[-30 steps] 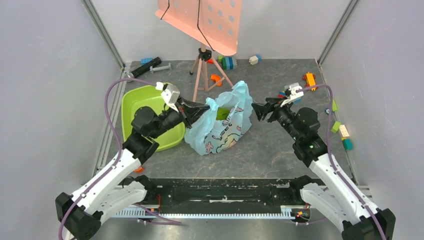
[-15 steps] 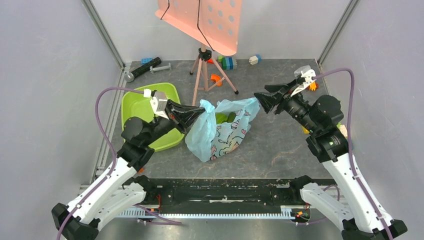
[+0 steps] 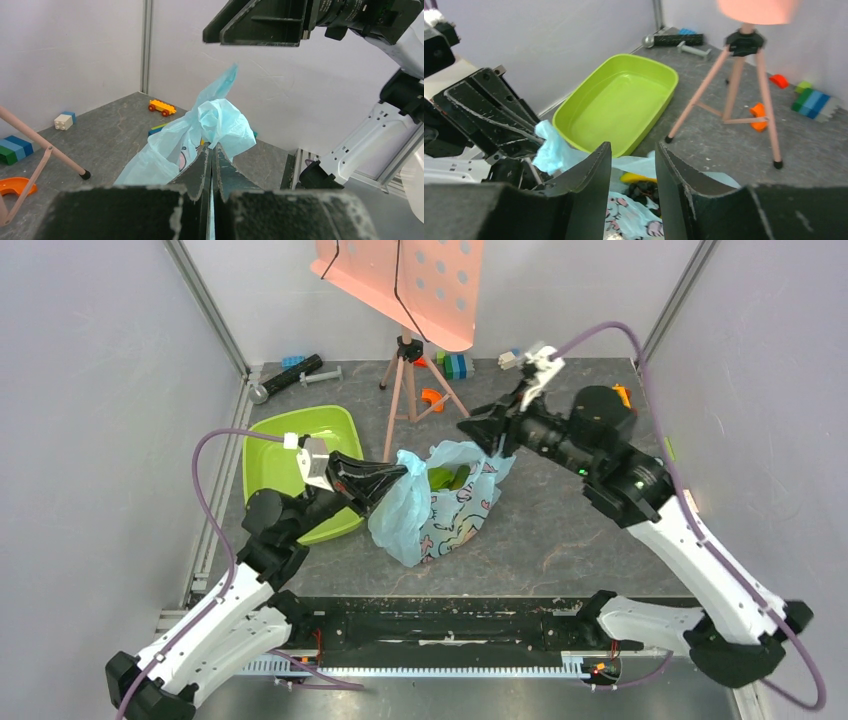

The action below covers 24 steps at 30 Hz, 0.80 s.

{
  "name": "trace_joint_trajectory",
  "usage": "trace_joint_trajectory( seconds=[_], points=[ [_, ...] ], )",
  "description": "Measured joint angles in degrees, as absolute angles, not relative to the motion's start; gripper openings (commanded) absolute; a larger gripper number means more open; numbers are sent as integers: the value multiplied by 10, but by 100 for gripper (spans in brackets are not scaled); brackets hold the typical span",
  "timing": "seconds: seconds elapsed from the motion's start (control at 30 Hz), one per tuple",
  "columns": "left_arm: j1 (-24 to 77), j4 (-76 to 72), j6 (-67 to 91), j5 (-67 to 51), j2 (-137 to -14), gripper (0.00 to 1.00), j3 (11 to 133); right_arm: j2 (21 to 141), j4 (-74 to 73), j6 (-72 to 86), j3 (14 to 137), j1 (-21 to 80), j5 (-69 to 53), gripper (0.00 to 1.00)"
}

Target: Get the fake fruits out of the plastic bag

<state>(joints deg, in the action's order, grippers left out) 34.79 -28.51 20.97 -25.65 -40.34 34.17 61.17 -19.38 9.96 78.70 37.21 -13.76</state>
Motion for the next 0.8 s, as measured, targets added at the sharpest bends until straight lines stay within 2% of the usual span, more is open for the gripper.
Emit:
trace_joint_trajectory(
  seconds=[0.23, 0.33, 0.57, 0.8],
  points=[
    [348, -284, 209, -255, -373, 2, 328, 718, -246, 82, 865, 543, 16, 21],
    [348, -283, 209, -252, -351, 2, 315, 742, -265, 80, 871, 583, 77, 17],
    [348, -278, 209, -241, -320, 2, 293, 741, -294, 83, 840, 603, 191, 12],
    [348, -276, 209, -242, -311, 2, 283, 730, -296, 98, 743, 603, 198, 12]
  ],
)
